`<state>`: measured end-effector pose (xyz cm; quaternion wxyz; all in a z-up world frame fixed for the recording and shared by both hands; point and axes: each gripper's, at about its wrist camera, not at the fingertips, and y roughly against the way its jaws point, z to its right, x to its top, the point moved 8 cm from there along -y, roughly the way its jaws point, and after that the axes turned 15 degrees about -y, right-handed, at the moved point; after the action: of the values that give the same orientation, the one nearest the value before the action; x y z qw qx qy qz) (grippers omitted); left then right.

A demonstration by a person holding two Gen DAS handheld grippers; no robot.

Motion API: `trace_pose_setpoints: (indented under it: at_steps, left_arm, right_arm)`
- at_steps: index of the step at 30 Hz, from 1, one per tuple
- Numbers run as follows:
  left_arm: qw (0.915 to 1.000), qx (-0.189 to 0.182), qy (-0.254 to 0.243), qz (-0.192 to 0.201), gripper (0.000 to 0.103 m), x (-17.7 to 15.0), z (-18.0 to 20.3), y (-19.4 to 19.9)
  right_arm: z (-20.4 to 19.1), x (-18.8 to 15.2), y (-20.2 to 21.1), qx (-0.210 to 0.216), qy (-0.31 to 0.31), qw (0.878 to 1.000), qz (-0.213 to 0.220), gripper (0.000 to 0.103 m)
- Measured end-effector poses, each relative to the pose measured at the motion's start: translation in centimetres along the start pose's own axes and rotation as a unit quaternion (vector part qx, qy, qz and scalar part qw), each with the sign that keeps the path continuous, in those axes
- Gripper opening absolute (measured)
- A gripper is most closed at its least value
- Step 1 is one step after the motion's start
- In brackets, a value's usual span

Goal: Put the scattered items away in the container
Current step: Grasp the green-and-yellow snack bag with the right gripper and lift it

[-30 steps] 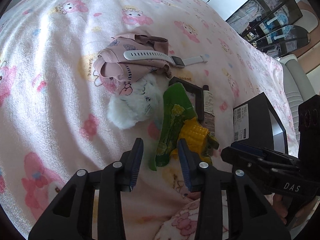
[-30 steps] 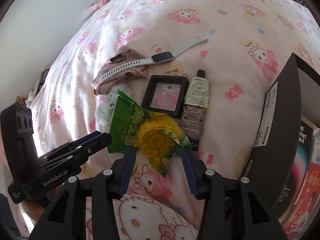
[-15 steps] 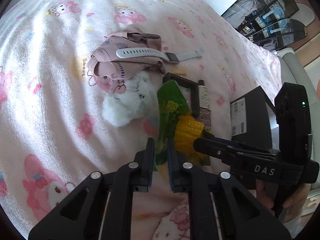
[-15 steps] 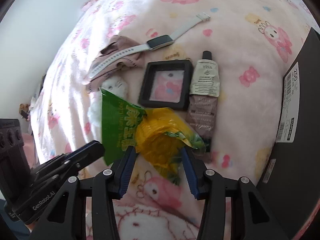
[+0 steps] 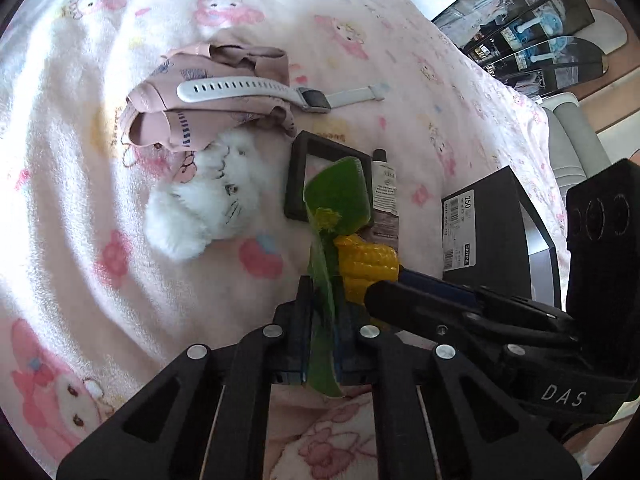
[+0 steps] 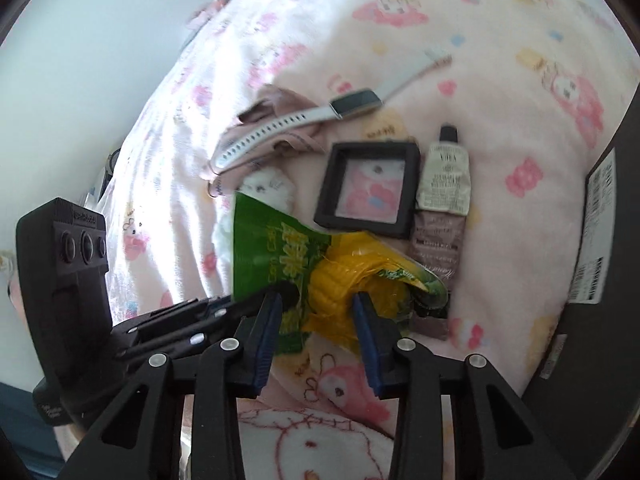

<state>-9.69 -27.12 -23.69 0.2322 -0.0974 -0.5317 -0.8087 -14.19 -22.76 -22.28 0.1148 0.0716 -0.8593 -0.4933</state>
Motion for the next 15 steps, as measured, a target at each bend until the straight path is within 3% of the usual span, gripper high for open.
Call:
trace_pose_setpoints:
  at_steps: [5, 9, 15]
  left_arm:
    - [0.9996, -0.003, 0.003, 0.028, 0.003, 0.1, 0.9, 2.6]
    - [0.9985, 0.028, 0.008, 0.046, 0.001, -0.8, 0.4, 4.5]
    - [0.9979, 0.046, 0.027, 0.037, 0.003, -1.3, -2.0, 3.6]
  right_arm:
    - [-0.1, -0.5, 0.6, -0.011, -0.013, 1.000, 0.006, 0.033]
    - [1.2, -1.4, 0.1, -0.026, -0.027, 0.999, -0.025, 0.037]
    - [1.6, -1.9, -1.1, -0.040, -0.024, 0.998, -0.036, 0.048]
